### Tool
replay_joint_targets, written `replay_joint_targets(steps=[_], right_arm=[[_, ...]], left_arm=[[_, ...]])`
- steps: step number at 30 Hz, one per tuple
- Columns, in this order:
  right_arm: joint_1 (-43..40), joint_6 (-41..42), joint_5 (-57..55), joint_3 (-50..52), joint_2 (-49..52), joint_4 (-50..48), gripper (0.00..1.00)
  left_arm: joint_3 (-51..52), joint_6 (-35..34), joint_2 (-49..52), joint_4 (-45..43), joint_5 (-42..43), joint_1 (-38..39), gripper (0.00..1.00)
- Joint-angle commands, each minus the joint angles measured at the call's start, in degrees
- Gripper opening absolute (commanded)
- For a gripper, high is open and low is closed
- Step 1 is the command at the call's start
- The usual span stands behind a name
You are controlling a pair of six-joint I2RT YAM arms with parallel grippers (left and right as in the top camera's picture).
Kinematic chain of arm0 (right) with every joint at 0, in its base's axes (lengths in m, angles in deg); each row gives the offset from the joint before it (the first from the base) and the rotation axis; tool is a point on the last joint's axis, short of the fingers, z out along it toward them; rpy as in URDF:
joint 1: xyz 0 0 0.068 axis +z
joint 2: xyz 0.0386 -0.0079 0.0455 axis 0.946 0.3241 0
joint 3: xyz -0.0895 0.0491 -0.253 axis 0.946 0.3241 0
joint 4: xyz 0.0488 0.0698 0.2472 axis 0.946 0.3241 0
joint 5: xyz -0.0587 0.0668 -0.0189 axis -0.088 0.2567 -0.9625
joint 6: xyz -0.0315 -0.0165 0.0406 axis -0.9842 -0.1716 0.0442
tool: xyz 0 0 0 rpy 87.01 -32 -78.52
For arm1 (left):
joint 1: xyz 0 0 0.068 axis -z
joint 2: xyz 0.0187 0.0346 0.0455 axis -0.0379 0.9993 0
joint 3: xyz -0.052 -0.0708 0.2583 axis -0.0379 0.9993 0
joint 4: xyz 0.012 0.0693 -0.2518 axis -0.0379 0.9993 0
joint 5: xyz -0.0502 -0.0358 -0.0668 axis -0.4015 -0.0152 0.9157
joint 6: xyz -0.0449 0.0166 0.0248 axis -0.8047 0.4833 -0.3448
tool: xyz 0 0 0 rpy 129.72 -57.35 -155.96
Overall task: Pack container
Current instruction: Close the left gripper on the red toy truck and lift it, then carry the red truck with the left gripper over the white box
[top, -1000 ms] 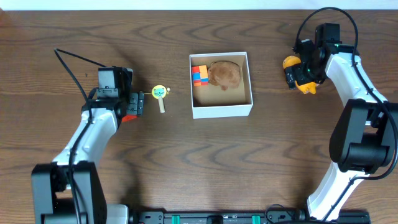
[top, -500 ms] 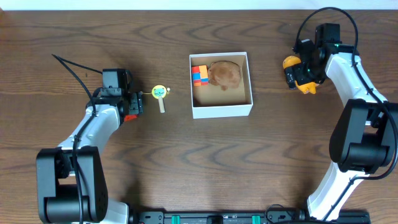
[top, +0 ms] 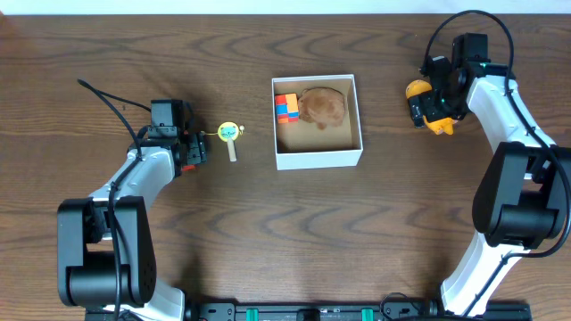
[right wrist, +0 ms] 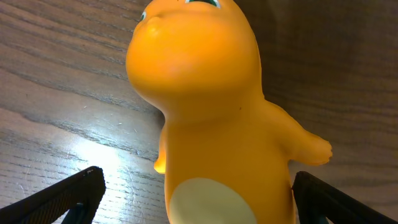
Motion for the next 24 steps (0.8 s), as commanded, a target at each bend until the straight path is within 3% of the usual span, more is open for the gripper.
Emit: replay_joint_targets(steps=[1,3,6,14,19,24], right_arm=[[0.44,-0.09,0.42,-0.15,0.39,0.04,0.99],[0.44,-0.09,0.42,-0.15,0.39,0.04,0.99],[0.44,-0.09,0.42,-0.15,0.39,0.04,0.99],[0.44,-0.09,0.42,-0.15,0.39,0.04,0.99],[0.44,-0.09,0.42,-0.15,0.39,0.04,0.99],[0.44,-0.09,0.42,-0.15,0.39,0.04,0.99]], left_arm=[[-0.44,-0.50,0.74,-0.11,-0.83,0.09,0.74],[-0.44,-0.50,0.74,-0.07,-0.81,0.09,0.58],[-0.44,-0.50,0.74,-0.07,-0.81,0.09,0.51],[-0.48,-0.48,-2.08,-0.07,-0.83,0.09,0.42],[-0.48,-0.52,-9.53,0.85,-0.81,0.15,0.31],[-0.48,-0.55,-19.50,3.91,1.99,1.14,0.30]])
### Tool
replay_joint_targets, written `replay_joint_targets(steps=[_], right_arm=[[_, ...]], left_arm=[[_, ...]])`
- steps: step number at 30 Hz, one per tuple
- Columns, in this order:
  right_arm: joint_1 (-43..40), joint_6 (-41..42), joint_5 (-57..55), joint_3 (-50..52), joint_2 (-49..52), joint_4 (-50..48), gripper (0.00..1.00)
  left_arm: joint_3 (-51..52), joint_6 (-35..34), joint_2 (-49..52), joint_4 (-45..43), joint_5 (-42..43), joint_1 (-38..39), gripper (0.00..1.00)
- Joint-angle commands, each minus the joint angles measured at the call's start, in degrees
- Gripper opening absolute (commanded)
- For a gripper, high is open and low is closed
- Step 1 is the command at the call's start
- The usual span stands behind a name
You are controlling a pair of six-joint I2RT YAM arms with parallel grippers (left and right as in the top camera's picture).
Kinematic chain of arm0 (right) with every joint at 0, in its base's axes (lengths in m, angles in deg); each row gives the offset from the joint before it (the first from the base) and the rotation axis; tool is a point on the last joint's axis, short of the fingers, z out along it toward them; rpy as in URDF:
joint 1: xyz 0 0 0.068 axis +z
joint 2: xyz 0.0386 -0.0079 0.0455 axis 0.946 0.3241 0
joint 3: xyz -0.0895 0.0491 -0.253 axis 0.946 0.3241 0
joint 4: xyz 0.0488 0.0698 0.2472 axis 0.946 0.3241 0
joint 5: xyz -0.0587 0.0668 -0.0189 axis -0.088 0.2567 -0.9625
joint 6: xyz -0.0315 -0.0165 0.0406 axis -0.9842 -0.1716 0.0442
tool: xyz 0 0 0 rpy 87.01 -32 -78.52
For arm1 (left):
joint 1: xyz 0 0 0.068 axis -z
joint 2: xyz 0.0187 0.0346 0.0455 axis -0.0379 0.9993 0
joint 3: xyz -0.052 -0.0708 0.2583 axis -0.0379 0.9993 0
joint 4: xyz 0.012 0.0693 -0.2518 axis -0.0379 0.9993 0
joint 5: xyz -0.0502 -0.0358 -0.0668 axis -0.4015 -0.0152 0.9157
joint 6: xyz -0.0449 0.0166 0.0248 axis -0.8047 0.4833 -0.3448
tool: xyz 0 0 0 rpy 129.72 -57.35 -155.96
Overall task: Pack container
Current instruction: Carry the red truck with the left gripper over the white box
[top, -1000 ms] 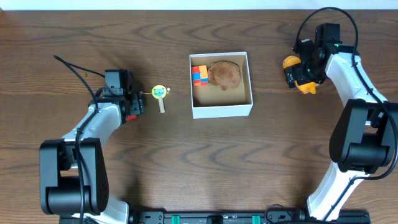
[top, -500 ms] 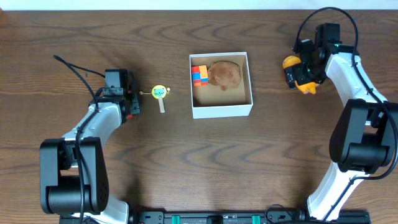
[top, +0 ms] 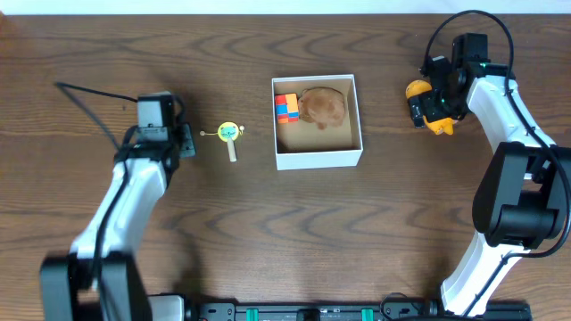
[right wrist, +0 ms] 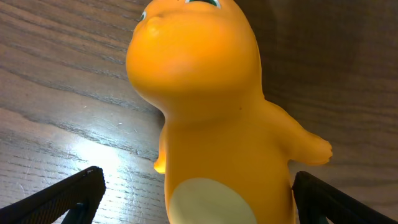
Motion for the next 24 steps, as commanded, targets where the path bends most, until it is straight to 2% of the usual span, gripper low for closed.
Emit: replay_joint_targets(steps=[1,3,6,8,16,20,24], right_arm=[[0.44,-0.09,0.44,-0.17,0.39,0.04,0.99],[0.44,-0.09,0.42,-0.17,0.39,0.04,0.99],[0.44,-0.09,0.44,-0.17,0.39,0.04,0.99],[0.44,-0.09,0.42,-0.17,0.39,0.04,0.99],[0.44,-0.09,0.42,-0.17,0.39,0.04,0.99],[0.44,-0.09,0.42,-0.17,0.39,0.04,0.99],[0.44,-0.09,0.42,-0.17,0.39,0.04,0.99]], left_arm=[[-0.46,-0.22,-7.26,1.38,3.69,1.40,0.29],[-0.46,-0.28,-10.67,1.77,8.20,2.78,0.29],[-0.46,-0.55,-14.14,1.05,15.23,5.84,0.24],[-0.46,-1.51,-15.39,-0.07,17.46,8.70,0.23],[-0.46,-3.37,-14.69,-9.73,17.44,22.16,0.22],[-0.46,-3.37,-12.00,-14.40,17.22,26.32,0.22],[-0.46,-3.39,-7.04,-15.43,17.25,28.22,0.22]])
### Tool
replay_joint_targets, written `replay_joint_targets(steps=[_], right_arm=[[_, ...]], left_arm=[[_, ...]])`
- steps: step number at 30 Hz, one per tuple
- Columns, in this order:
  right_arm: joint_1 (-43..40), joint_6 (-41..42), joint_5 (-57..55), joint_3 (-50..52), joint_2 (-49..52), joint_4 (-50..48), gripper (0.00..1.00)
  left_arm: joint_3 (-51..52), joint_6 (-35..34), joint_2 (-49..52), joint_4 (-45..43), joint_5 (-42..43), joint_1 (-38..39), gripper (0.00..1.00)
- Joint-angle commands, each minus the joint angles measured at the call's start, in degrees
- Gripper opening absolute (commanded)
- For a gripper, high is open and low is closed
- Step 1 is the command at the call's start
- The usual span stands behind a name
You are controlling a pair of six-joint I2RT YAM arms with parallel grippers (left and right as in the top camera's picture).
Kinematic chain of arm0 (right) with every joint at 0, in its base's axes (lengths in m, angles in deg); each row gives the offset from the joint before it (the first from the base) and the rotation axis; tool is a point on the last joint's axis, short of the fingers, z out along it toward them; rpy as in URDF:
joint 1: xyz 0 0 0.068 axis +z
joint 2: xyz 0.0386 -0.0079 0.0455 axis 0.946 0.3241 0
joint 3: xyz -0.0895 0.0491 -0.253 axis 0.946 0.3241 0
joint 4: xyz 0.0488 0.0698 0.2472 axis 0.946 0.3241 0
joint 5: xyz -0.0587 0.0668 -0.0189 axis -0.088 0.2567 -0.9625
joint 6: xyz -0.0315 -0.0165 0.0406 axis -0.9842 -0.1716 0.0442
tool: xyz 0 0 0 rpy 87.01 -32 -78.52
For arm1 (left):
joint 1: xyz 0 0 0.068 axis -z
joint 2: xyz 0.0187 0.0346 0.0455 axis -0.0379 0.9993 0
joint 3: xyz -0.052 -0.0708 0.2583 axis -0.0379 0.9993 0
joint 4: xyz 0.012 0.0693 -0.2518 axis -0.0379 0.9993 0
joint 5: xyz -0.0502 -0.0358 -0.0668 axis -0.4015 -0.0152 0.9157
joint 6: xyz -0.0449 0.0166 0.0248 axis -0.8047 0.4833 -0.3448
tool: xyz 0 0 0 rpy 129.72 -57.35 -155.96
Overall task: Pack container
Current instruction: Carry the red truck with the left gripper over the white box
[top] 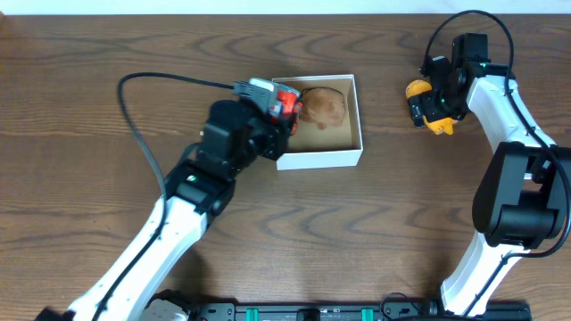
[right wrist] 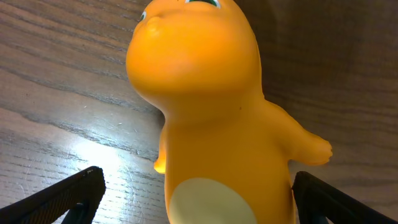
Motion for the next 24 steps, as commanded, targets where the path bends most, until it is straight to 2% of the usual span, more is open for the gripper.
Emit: replay_joint_targets(steps=[1,9,24], right_arm=[[0.44,-0.09,0.42,-0.15,0.39,0.04,0.99],[0.44,-0.09,0.42,-0.15,0.39,0.04,0.99],[0.44,-0.09,0.42,-0.15,0.39,0.04,0.99]], left_arm=[[-0.46,-0.55,4.87,-0.39,0.28,1.20,0.22],[-0.46,-0.55,11.91,-2.38,0.28,1.51,0.22],[-0.46,-0.52,13.11,-7.85,0.31,1.51,0.19]])
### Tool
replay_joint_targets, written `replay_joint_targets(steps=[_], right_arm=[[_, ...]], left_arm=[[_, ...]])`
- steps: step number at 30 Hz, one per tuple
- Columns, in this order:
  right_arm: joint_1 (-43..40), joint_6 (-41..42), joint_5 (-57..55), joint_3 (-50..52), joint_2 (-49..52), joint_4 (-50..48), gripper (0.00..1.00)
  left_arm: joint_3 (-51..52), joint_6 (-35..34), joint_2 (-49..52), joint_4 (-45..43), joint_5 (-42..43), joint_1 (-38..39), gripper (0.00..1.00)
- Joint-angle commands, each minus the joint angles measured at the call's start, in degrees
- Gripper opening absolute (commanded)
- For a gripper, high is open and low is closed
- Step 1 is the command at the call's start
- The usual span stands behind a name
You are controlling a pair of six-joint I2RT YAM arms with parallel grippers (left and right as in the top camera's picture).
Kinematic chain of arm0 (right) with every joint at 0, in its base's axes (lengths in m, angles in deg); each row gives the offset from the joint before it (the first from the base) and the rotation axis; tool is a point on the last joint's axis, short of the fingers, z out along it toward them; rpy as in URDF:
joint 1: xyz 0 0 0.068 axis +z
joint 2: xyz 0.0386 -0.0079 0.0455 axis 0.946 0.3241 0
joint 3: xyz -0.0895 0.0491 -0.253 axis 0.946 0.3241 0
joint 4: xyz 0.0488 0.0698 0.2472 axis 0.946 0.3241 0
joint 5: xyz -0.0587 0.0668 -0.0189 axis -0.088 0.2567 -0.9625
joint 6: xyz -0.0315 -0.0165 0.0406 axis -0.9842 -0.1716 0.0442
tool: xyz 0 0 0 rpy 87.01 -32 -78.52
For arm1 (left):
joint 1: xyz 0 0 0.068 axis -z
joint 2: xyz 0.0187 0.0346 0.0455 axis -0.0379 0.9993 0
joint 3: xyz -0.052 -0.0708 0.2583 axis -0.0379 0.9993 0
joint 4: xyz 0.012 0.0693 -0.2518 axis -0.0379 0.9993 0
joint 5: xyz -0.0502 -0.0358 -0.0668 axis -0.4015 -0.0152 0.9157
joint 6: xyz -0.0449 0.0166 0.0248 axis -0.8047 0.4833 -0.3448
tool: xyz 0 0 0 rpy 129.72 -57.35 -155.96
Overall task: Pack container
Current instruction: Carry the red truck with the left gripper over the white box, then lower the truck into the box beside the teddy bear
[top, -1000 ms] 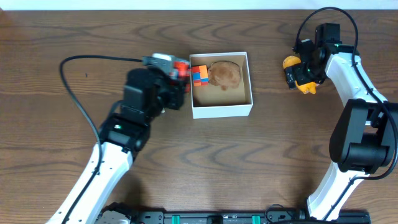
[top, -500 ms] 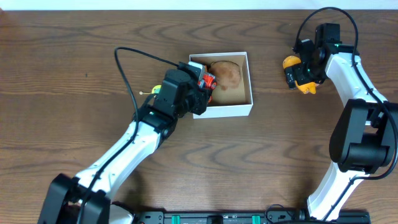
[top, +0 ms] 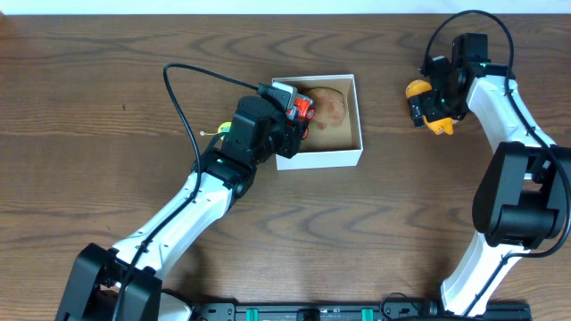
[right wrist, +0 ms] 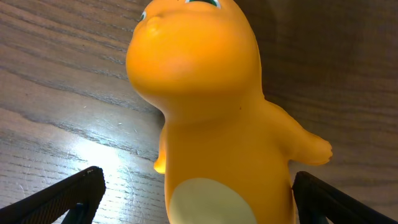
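A white box (top: 321,160) stands mid-table with a brown round lump (top: 330,105) inside it. My left gripper (top: 301,111) reaches over the box's left part and hides the coloured blocks there; its jaws cannot be made out. A sliver of the yellow-green rattle (top: 223,127) shows on the table beside the left arm. At the far right an orange dinosaur figure (right wrist: 205,93) stands on the table (top: 419,89). My right gripper (right wrist: 198,196) is open around it, with a gap at the left finger (right wrist: 62,199).
The left arm's black cable (top: 183,98) loops over the table to the left of the box. Bare wood lies in front of the box and between the box and the orange figure.
My left gripper has gone from the box's left rim to a little further in over the box. An edge of the rattle shows again beside the arm. The right arm is unmoved.
At first my left gripper sat on the table just left of the rattle. Then it was slightly further back with the rattle still lying there. Later the arm stretched over the rattle to the box's left rim, and now over the box. The right gripper stayed open around the orange figure throughout.
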Motion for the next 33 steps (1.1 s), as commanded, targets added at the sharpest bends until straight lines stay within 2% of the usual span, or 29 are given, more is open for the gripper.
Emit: replay_joint_targets(steps=[1,13,33], right_arm=[[0.44,-0.09,0.44,-0.15,0.39,0.04,0.99],[0.44,-0.09,0.44,-0.15,0.39,0.04,0.99],[0.44,-0.09,0.44,-0.15,0.39,0.04,0.99]], left_arm=[[-0.46,-0.52,0.87,-0.57,-0.17,0.13,0.19],[-0.46,-0.48,4.22,-3.13,-0.26,2.80,0.19],[-0.46,-0.48,4.98,3.69,-0.28,2.80,0.19]])
